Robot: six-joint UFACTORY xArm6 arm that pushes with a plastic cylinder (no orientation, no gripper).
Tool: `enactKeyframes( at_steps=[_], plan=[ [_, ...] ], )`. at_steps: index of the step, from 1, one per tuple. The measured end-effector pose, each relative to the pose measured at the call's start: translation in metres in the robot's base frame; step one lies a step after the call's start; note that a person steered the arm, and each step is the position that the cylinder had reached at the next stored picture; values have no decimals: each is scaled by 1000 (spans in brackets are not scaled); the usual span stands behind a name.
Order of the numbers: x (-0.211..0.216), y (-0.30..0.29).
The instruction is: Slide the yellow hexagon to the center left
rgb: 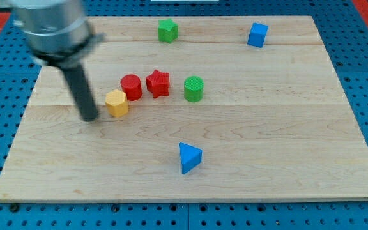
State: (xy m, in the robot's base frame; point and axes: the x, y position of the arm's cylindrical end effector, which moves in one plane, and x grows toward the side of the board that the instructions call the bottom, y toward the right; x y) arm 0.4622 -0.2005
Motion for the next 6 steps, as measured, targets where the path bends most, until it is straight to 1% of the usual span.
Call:
enactKeyframes(
  at_steps=[1, 2, 3, 4, 5, 6],
  plan=[
    [36, 30],
    [20, 123],
    [-8, 126],
    [-19, 11],
    [9, -2],
    [8, -31]
  ],
)
